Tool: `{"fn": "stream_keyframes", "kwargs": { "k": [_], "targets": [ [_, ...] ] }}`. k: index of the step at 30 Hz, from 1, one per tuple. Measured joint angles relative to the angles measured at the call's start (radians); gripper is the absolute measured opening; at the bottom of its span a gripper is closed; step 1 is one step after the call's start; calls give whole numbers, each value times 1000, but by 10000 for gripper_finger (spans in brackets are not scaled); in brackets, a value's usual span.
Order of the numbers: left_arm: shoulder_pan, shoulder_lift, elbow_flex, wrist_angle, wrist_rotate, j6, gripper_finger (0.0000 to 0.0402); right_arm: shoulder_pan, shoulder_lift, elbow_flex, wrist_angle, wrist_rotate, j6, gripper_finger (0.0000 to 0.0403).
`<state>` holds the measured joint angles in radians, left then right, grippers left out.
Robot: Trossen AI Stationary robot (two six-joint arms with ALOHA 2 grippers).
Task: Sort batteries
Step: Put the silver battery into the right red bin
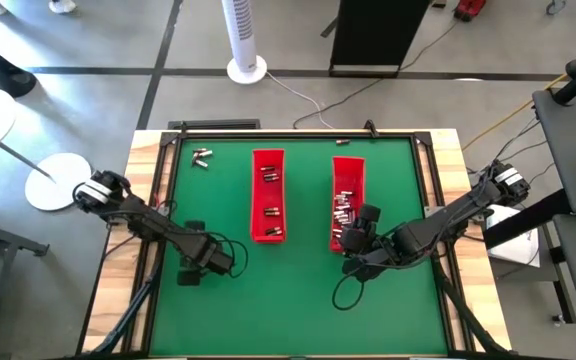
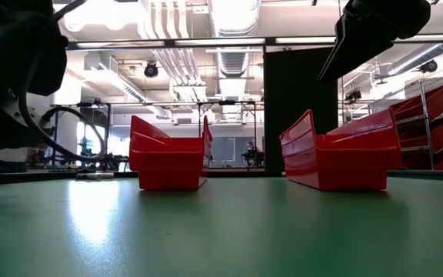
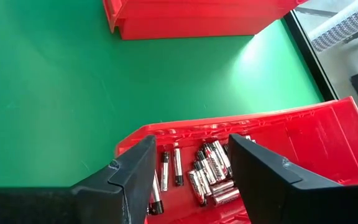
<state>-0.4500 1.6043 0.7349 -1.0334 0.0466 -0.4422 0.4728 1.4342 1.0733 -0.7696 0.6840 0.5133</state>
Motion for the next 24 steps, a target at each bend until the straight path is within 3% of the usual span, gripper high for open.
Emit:
{"fn": "stream_keyframes", "kwargs": {
  "k": [2, 7, 15, 24],
  "targets": [
    [-1, -2, 5, 2, 0, -18, 24, 0, 0, 0, 0, 0, 0, 192],
    [-8, -28, 6, 42, -11, -99, 23, 0, 0, 0, -1, 0, 0, 186],
    [-56, -64, 111, 284, -62, -196, 22, 16, 4, -1, 45, -1, -44, 184],
    [-61, 51, 281, 626, -344, -85, 22, 64, 8, -89, 341, -25, -132, 175]
  ]
}}
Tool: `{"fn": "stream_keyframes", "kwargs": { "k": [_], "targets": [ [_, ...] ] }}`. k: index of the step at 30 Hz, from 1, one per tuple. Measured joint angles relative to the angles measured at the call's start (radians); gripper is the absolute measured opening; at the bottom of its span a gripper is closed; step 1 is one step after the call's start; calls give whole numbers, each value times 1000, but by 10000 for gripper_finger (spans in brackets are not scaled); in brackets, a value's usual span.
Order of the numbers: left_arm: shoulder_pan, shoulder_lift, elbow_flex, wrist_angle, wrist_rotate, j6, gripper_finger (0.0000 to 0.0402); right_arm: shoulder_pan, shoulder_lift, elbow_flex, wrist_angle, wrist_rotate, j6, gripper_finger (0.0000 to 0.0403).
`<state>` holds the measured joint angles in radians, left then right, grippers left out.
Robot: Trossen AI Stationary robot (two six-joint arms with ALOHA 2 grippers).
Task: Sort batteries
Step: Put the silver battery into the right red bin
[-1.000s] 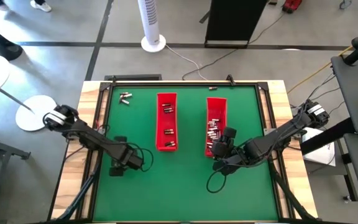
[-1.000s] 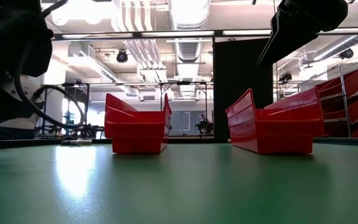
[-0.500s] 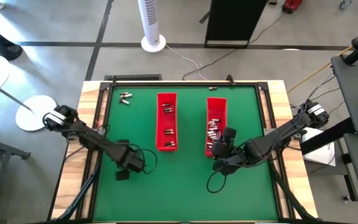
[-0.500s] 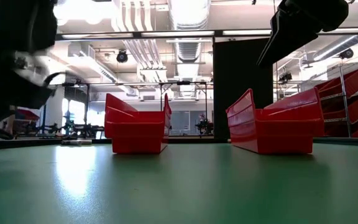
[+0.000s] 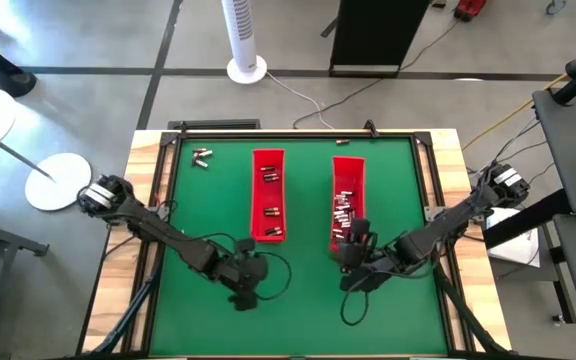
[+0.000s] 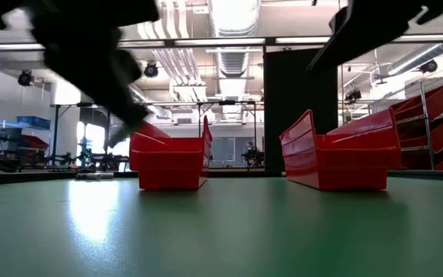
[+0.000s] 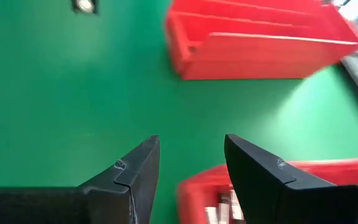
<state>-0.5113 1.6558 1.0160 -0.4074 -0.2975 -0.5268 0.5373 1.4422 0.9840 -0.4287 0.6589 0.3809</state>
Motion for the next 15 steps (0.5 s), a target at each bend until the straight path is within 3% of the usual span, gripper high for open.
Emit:
{"fn": "stream_keyframes", "kwargs": {
  "k": [6, 15],
  "targets": [
    [51, 214, 166, 147, -59, 137, 23, 74, 2, -59, 105, -8, 34, 179],
    [113, 508, 487, 72, 19, 211, 28, 206, 2, -69, 106, 6, 154, 190]
  ]
}}
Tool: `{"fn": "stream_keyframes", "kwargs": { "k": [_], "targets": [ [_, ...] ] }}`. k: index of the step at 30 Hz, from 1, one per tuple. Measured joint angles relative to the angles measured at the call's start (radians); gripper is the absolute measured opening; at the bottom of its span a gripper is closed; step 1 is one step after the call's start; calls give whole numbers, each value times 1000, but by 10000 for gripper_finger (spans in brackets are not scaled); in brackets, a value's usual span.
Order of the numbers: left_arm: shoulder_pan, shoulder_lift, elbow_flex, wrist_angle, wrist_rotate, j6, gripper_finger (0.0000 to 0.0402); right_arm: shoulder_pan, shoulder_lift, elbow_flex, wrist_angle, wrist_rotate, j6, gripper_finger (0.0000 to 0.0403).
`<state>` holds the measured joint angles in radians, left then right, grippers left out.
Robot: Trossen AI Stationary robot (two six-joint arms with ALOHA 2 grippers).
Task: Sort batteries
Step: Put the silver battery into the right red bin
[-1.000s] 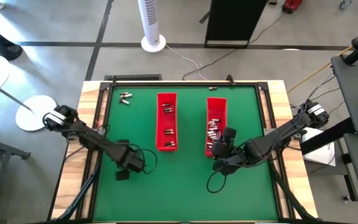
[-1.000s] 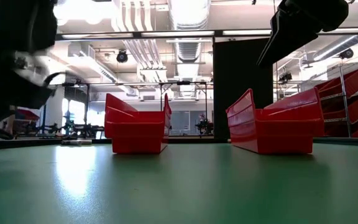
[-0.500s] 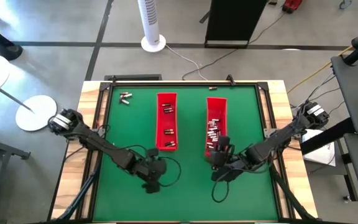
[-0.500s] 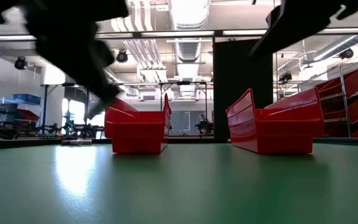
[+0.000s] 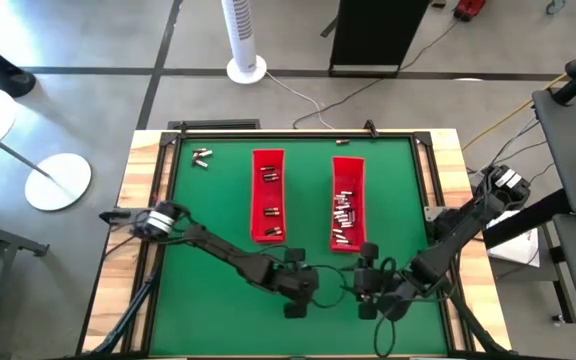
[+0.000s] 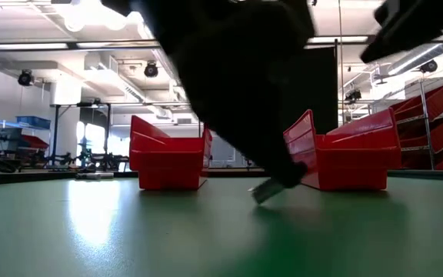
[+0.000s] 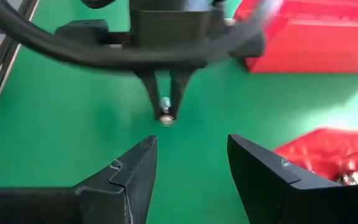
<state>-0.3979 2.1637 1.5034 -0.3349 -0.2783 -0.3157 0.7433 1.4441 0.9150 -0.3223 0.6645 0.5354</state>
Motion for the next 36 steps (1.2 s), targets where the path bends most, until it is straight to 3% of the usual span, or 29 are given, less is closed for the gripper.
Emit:
{"fn": "stream_keyframes", "kwargs": {
  "k": [6, 12, 19, 25, 33, 36],
  "targets": [
    [15, 96, 148, -55, -1, 37, 29, 30, 0, -61, 5, 16, 123, 191],
    [17, 118, 170, -57, -2, 37, 37, 31, 0, -112, 14, 17, 187, 201],
    [15, 112, 164, -78, 4, 84, 104, 31, 27, -115, 75, 21, 153, 215],
    [6, 86, 166, -99, 4, 239, 140, 1, 166, -84, 216, 16, 61, 217],
    [-6, -48, 166, -389, 8, 251, 143, -88, 230, -24, 246, 10, 4, 217],
    [-14, -112, 161, -503, 8, 248, 140, -125, 254, -28, 283, -49, -16, 217]
  ]
}}
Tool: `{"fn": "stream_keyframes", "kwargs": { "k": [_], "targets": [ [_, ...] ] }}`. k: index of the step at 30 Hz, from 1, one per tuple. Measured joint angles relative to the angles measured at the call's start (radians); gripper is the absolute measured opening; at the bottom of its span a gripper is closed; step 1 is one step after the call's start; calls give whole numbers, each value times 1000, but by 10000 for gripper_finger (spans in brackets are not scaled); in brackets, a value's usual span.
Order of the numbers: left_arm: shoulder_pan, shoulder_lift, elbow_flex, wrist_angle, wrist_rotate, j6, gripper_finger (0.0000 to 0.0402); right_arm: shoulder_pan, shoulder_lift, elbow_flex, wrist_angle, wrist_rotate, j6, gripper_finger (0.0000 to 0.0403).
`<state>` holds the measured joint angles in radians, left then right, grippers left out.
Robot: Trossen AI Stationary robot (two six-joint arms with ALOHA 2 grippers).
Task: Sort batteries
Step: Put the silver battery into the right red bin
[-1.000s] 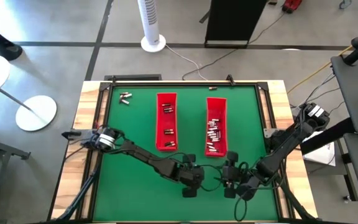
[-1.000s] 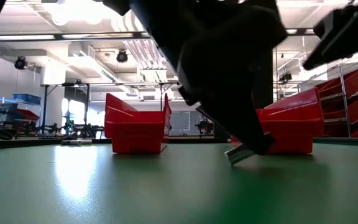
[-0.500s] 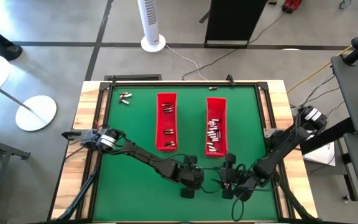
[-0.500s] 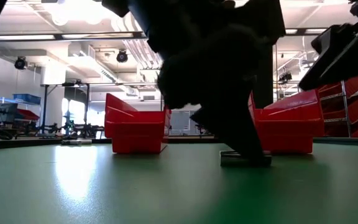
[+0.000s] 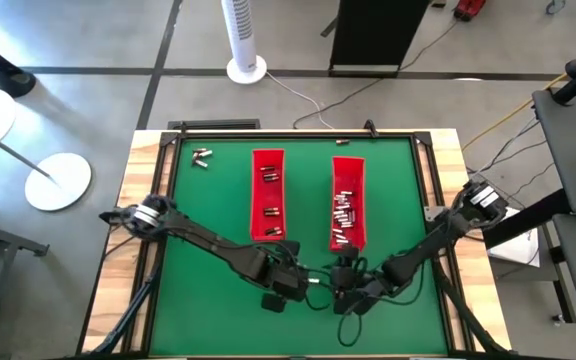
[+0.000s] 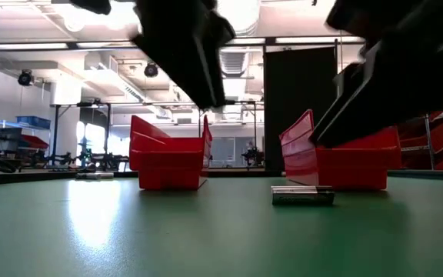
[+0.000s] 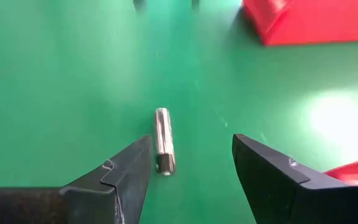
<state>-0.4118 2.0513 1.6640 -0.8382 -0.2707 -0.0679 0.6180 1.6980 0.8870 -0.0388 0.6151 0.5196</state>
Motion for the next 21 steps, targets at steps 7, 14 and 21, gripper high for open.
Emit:
{"fn": "stream_keyframes", "kwargs": {
  "k": [7, 14, 21],
  "targets": [
    [-7, -205, -202, 76, -10, -26, 121, -55, 103, 3, 133, -121, -60, 217],
    [-6, -491, -636, 601, -93, -45, 117, -91, 163, 28, 136, -202, -60, 207],
    [9, -706, -976, 1351, -216, 189, 116, -96, 163, 32, 140, -222, -57, 167]
  ]
}}
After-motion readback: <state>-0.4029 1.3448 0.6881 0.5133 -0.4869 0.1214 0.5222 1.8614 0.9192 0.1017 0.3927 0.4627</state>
